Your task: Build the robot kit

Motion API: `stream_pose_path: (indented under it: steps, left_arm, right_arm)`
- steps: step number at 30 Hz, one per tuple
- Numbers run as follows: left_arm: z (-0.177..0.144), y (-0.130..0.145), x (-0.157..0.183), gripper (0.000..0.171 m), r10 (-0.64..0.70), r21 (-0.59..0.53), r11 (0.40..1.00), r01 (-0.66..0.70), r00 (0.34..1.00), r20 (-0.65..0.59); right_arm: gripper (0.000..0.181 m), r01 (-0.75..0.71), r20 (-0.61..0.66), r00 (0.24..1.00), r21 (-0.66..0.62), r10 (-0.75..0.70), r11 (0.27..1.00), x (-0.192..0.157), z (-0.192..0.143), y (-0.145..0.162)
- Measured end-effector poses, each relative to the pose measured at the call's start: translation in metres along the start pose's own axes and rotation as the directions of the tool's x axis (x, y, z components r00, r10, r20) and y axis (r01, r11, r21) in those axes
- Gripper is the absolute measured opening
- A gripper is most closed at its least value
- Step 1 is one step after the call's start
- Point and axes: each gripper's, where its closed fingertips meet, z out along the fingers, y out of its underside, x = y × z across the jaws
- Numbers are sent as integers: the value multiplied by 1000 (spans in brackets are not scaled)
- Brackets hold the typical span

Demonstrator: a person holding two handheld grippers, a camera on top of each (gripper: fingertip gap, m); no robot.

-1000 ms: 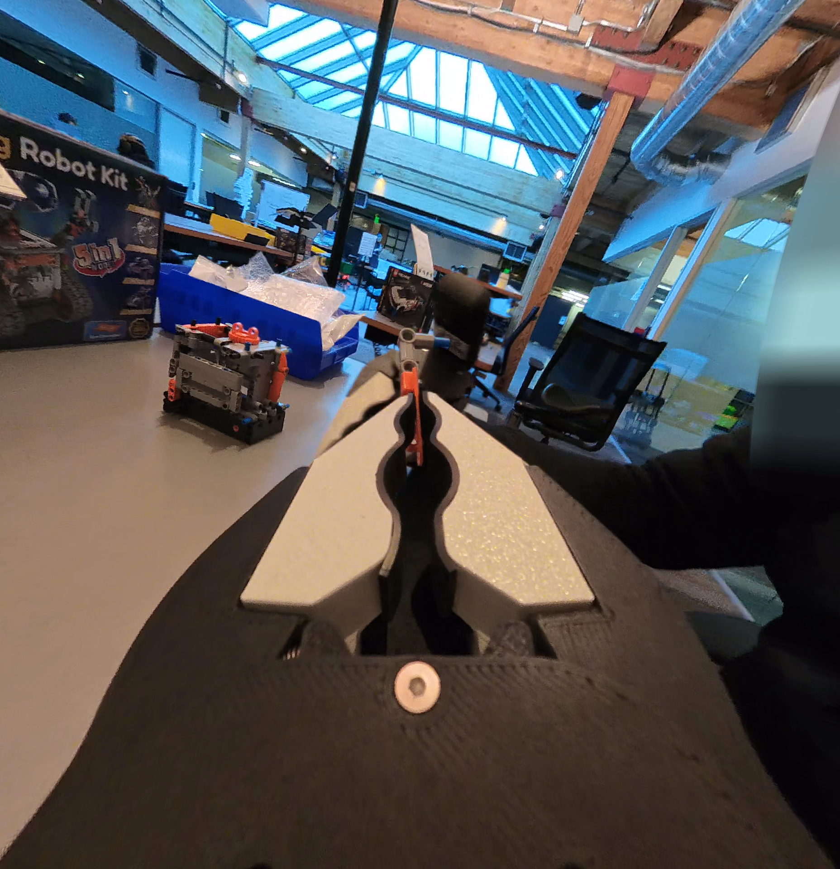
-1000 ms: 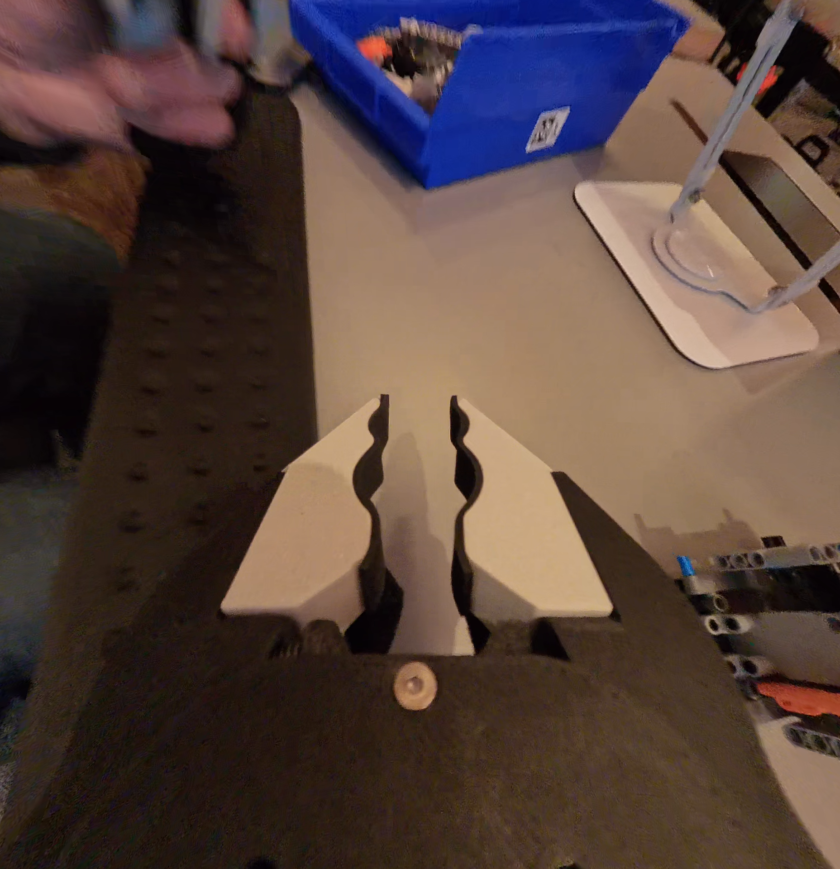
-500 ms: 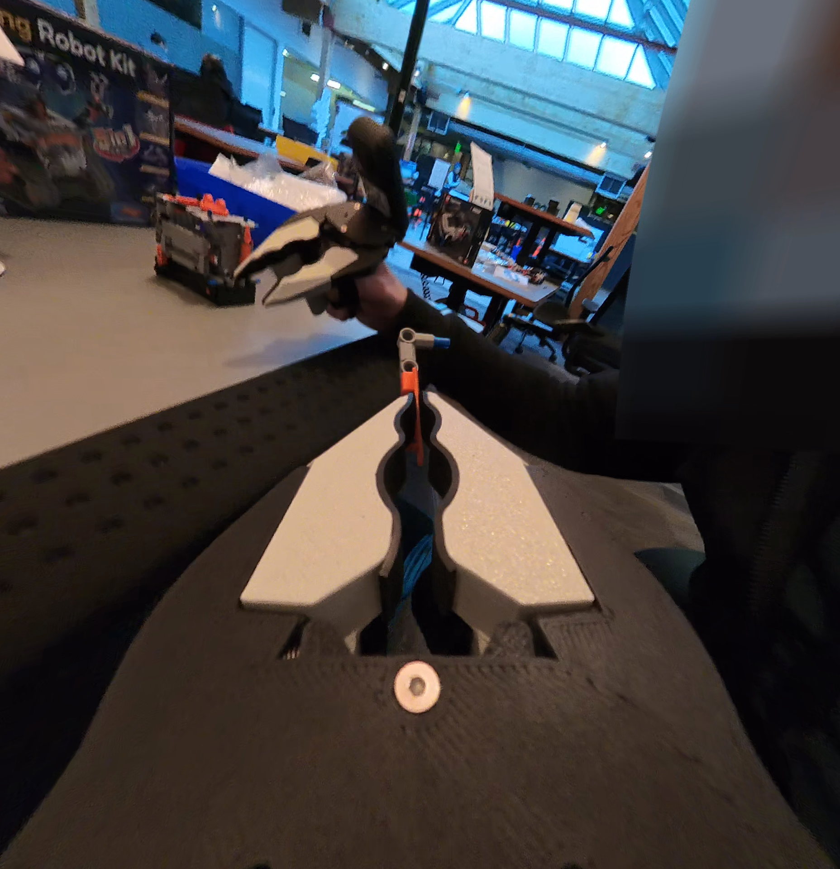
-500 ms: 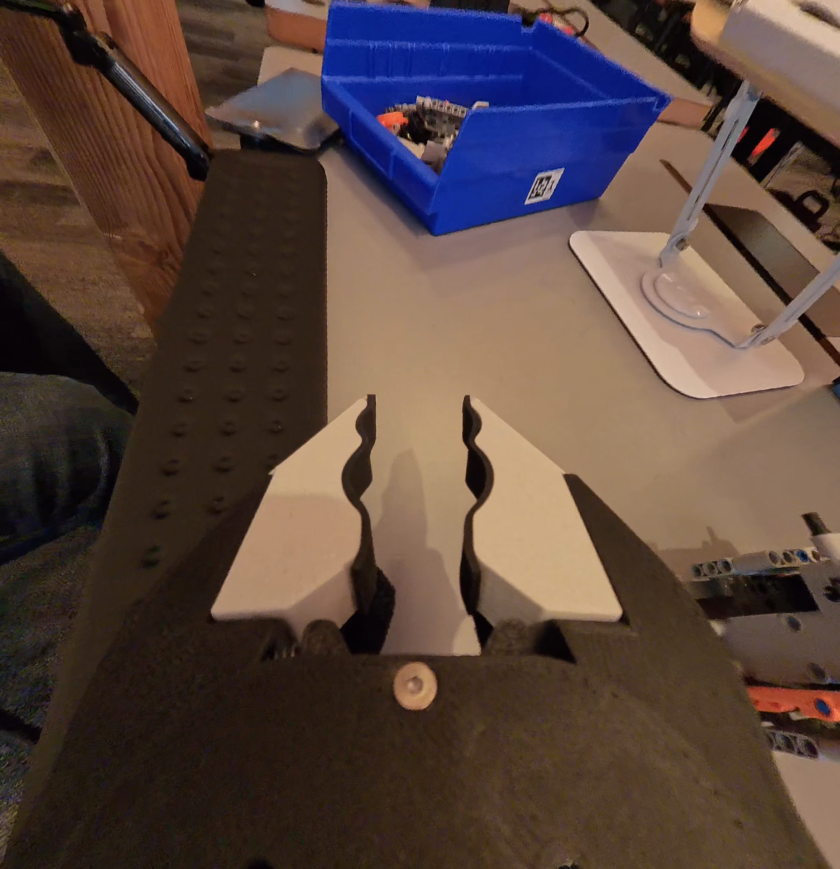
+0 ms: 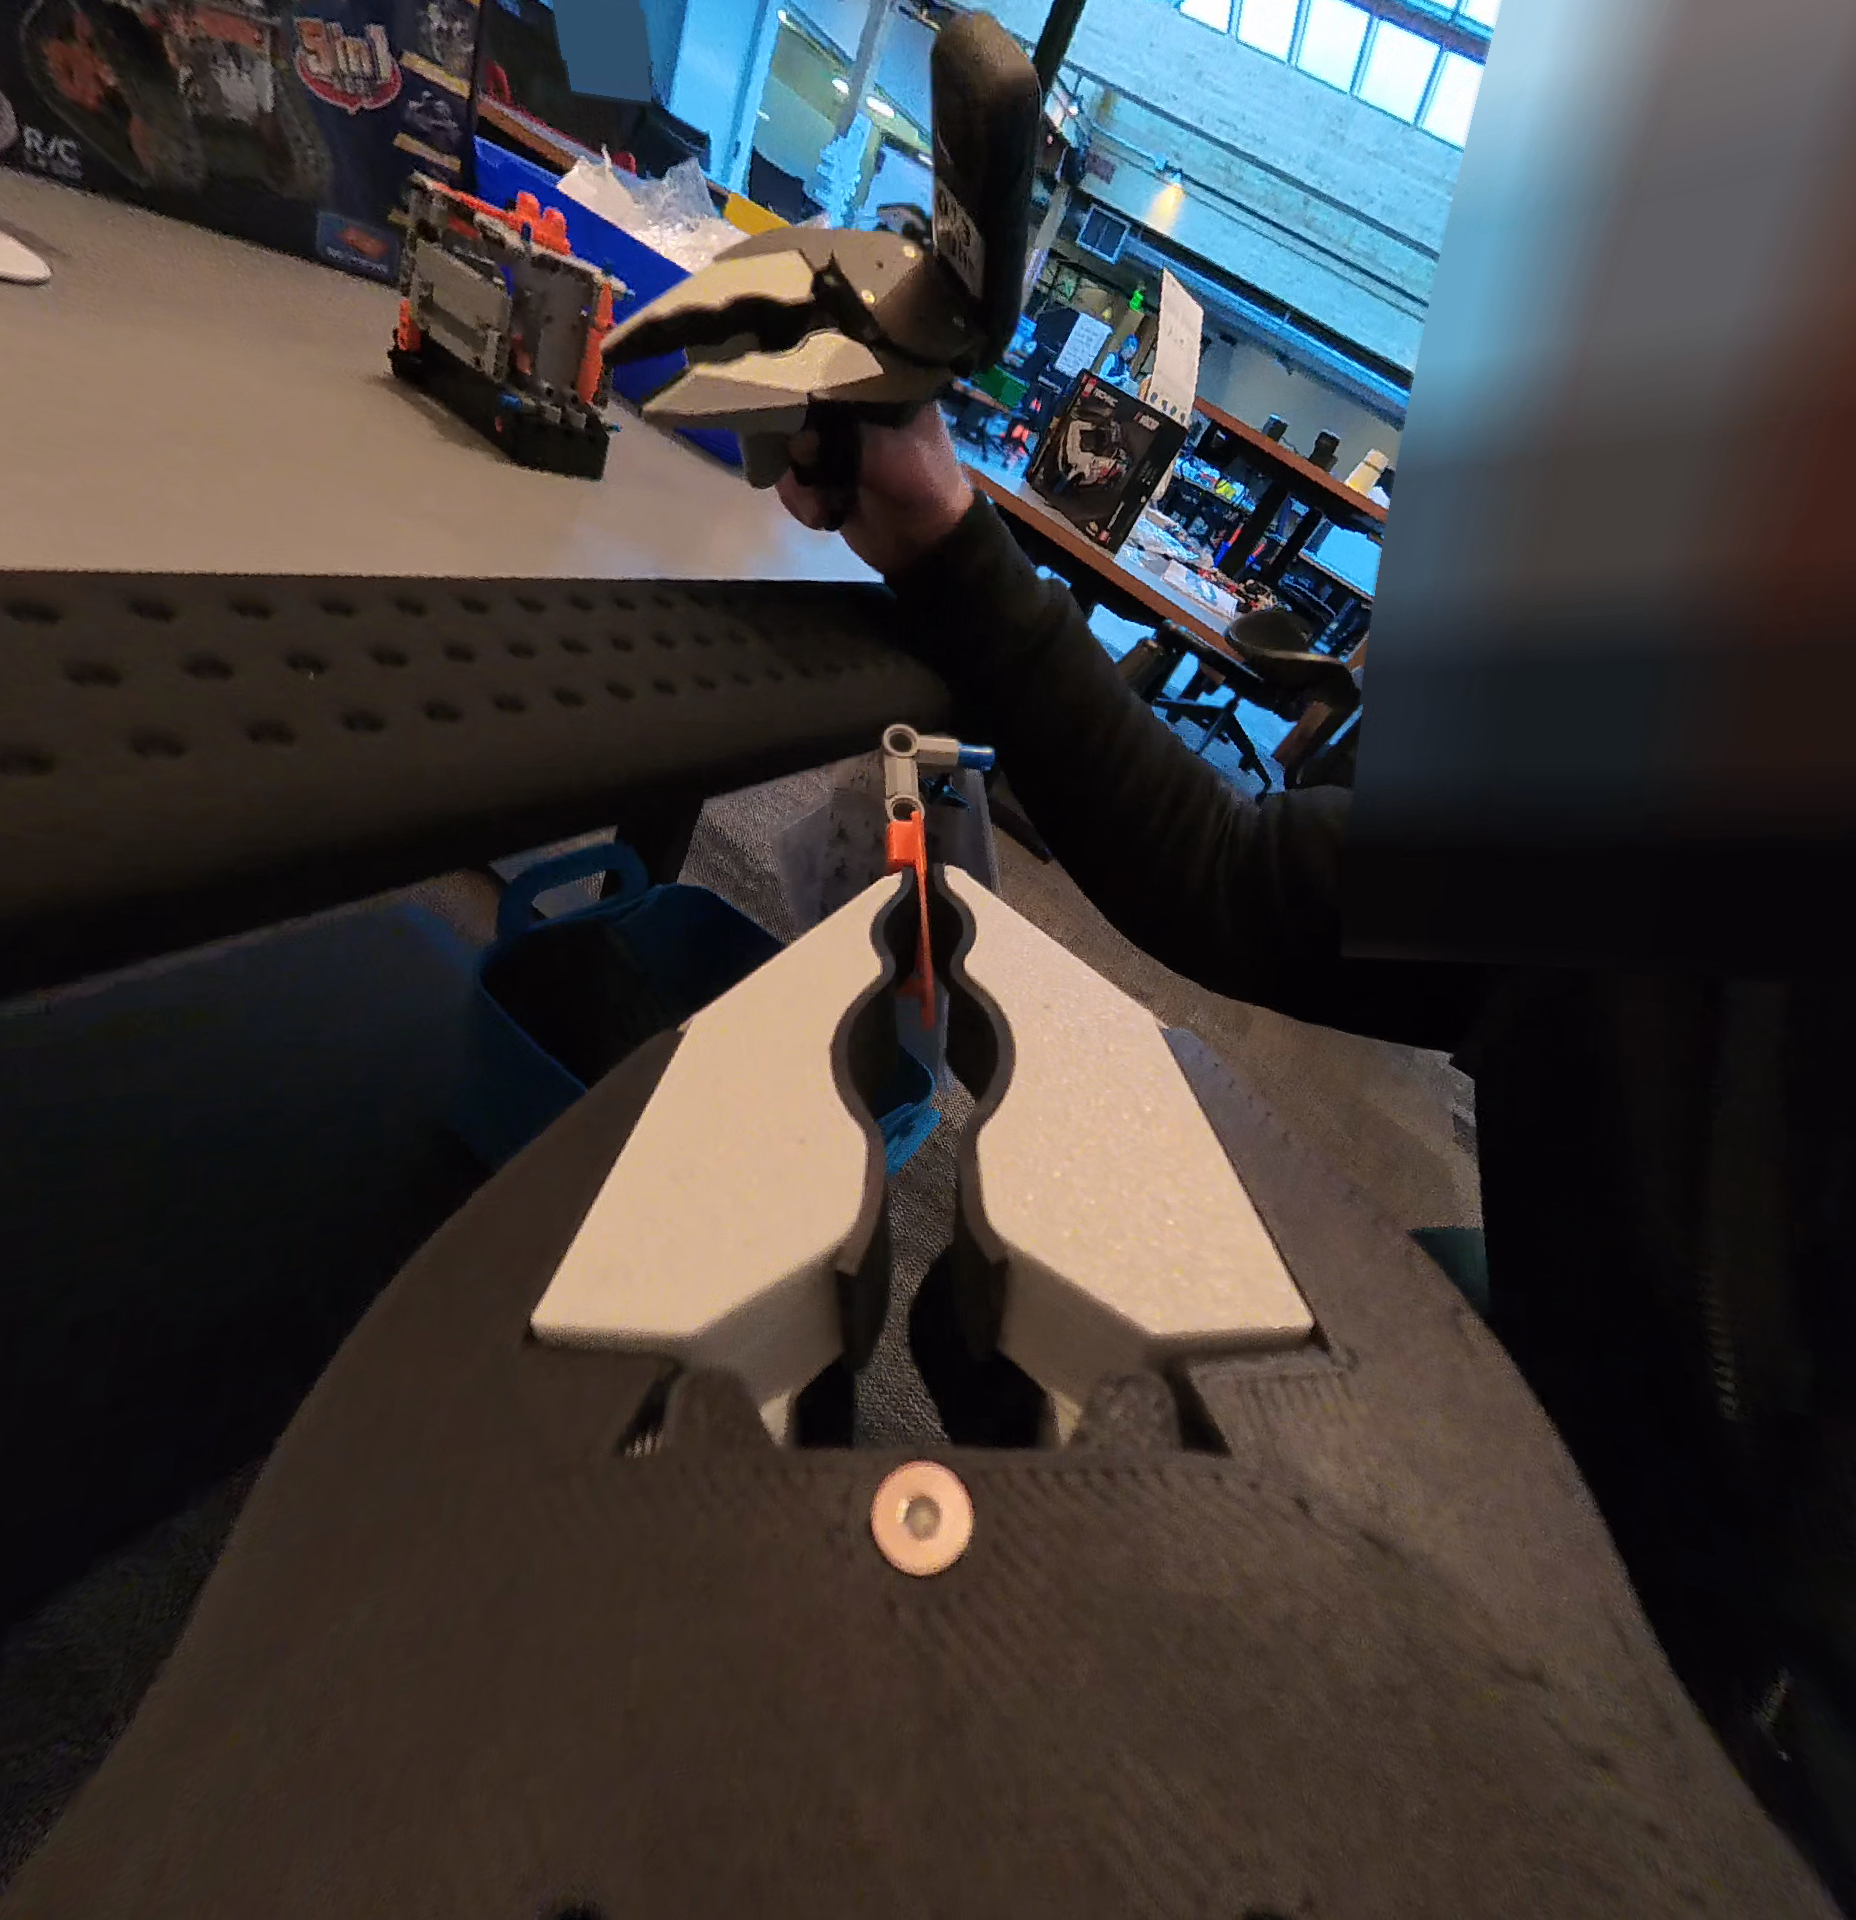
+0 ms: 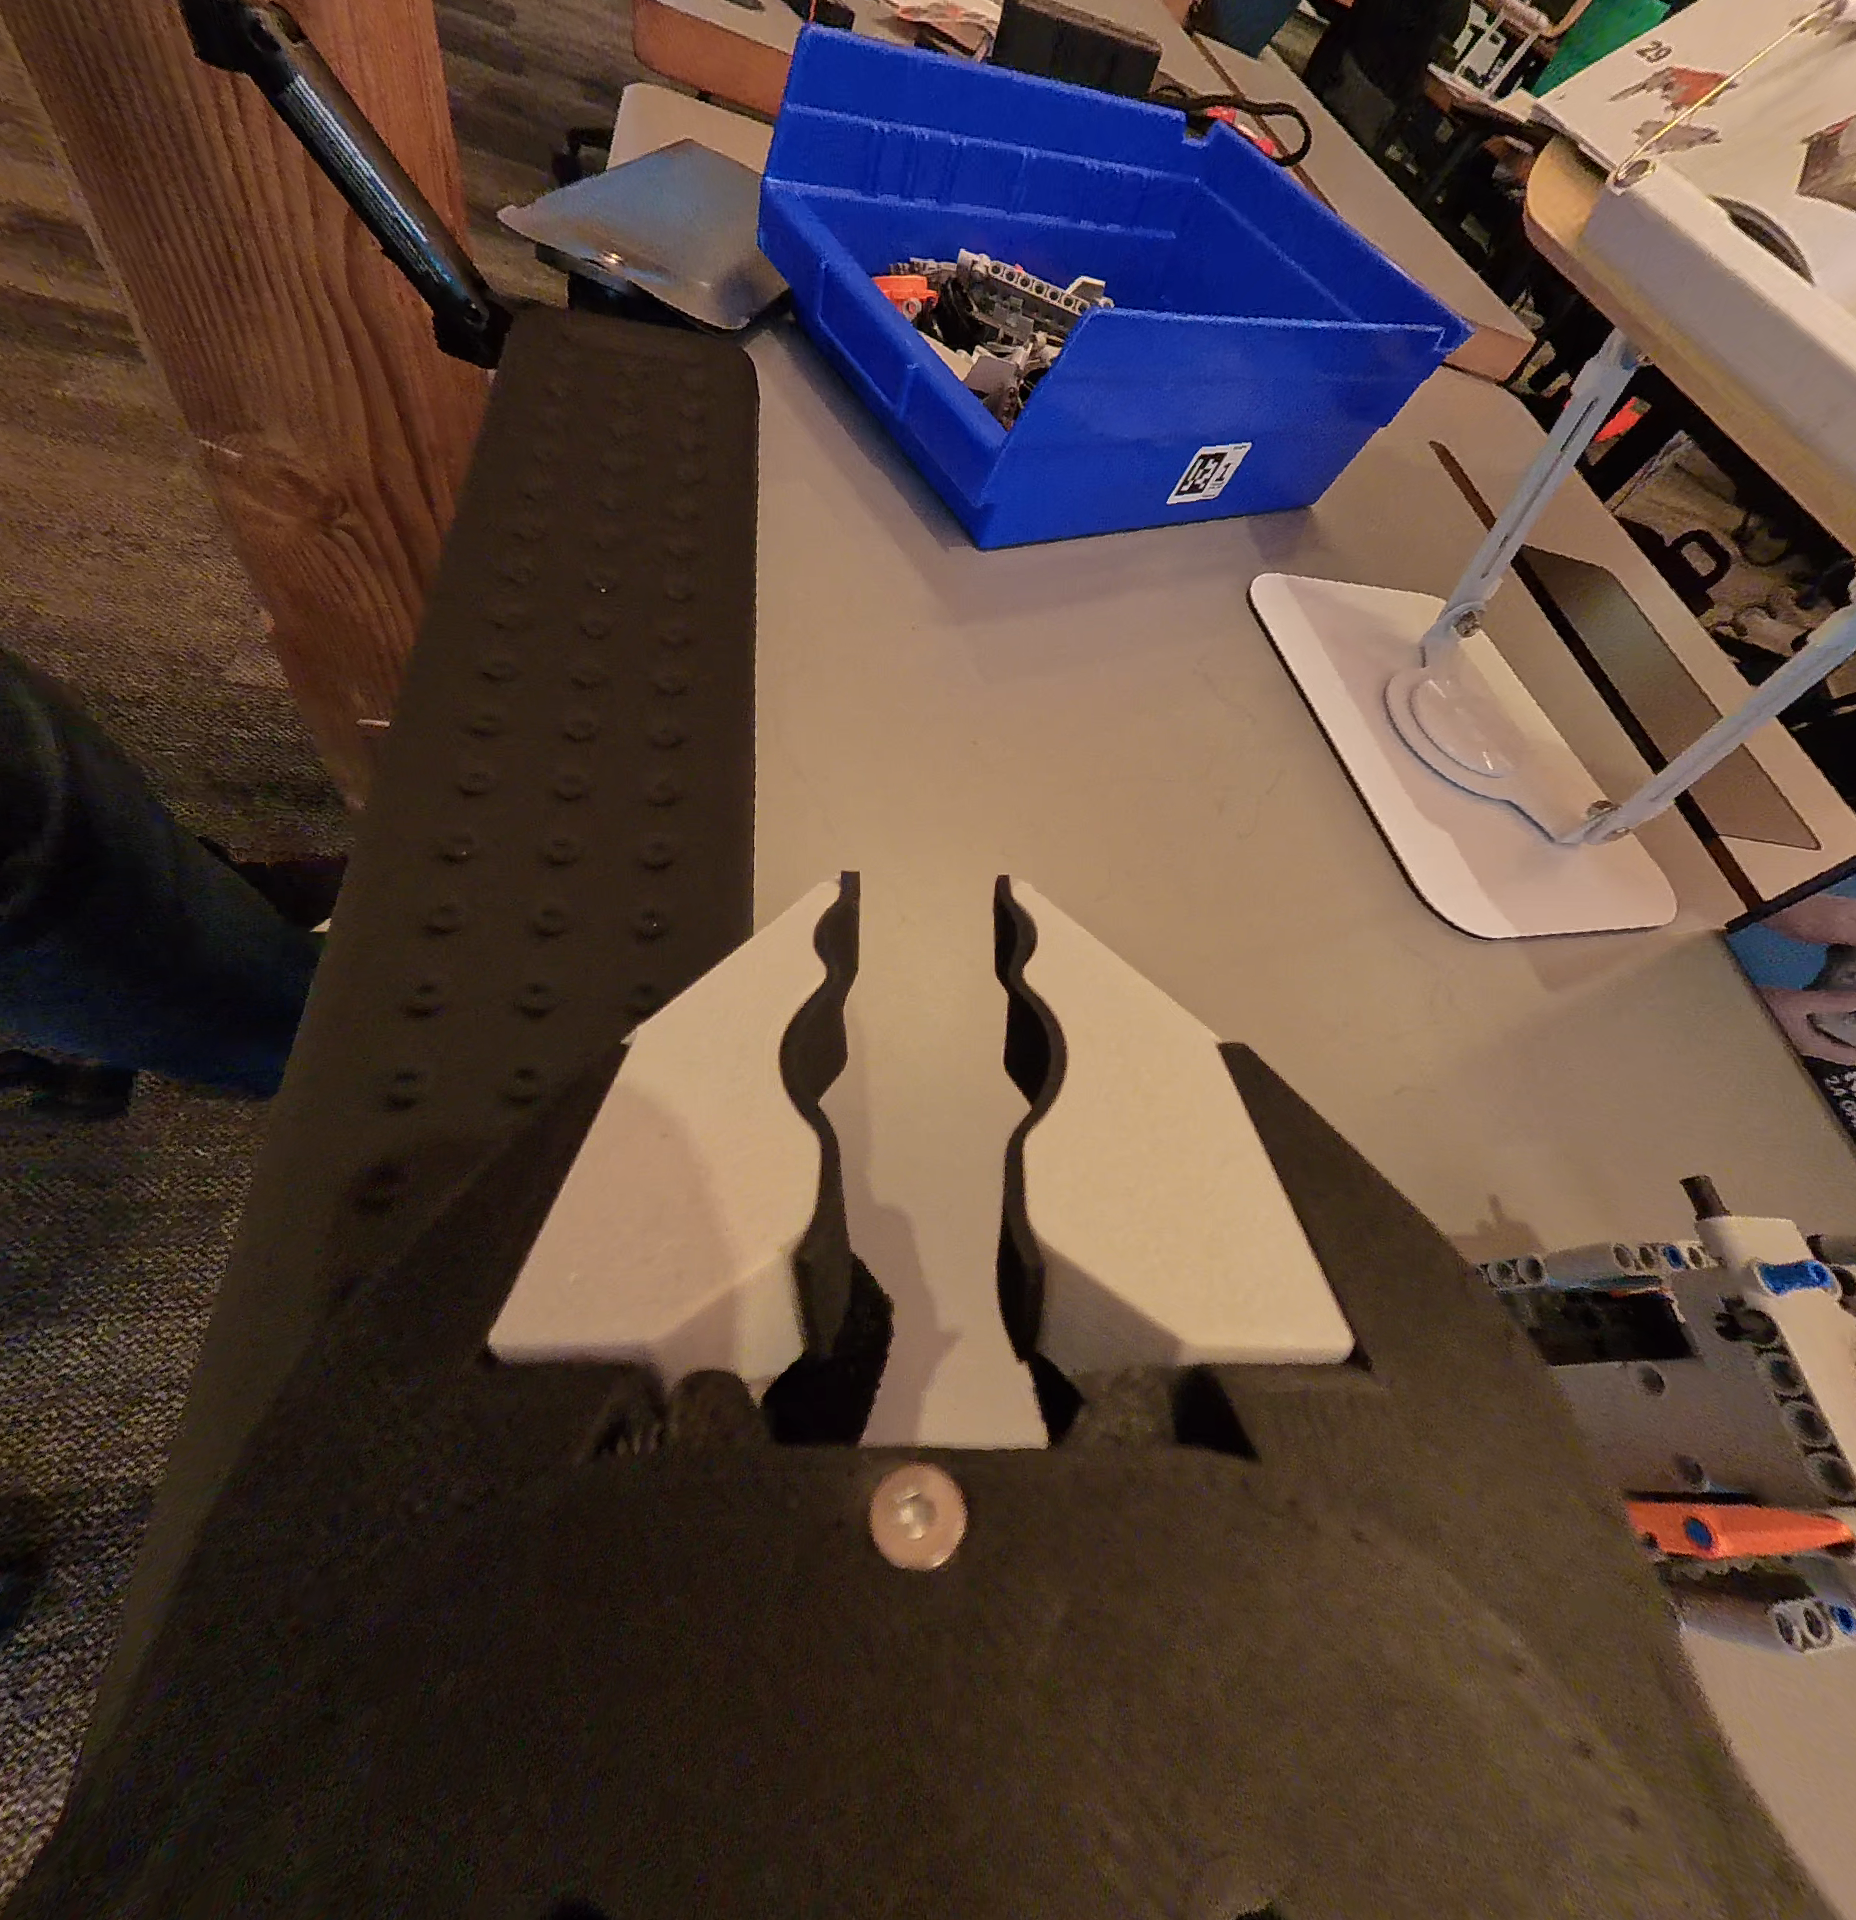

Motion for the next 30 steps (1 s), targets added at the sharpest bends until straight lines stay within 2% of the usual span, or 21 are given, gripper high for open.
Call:
stream_pose_path:
  steps: [4,10,14,18,22,25,27,28,30]
  left_arm:
    - [-22,15,17,0,25,-43,999,-25,1000,16]
    - [-70,30,32,0,26,-20,999,-25,999,45]
    - [-100,51,30,0,25,-14,1000,-24,997,70]
    - [-127,75,17,0,0,7,1000,0,994,107]
    - [-142,68,6,0,-117,139,984,108,992,56]
    - [-144,71,5,0,-125,128,985,117,990,60]
    - [-146,72,9,0,-108,108,989,99,991,78]
    - [-147,73,12,0,-96,93,992,88,991,88]
    - [-150,83,14,0,-80,50,996,74,990,119]
  right_arm:
    - [24,-21,-16,1000,-24,21,999,4,4,7]
    - [27,-77,-58,996,-52,74,996,18,13,19]
    - [31,-136,-100,986,-32,132,990,31,11,22]
    - [36,-164,-112,982,-87,154,983,35,18,36]
    - [38,-139,-129,984,-151,120,979,35,24,45]
    - [34,-75,-194,980,-139,47,988,36,19,33]
    - [33,-37,-221,975,-89,16,995,21,10,8]
    - [33,-7,-209,978,-70,-8,998,2,7,-4]
    - [32,57,-129,990,-34,-61,998,-60,4,-25]
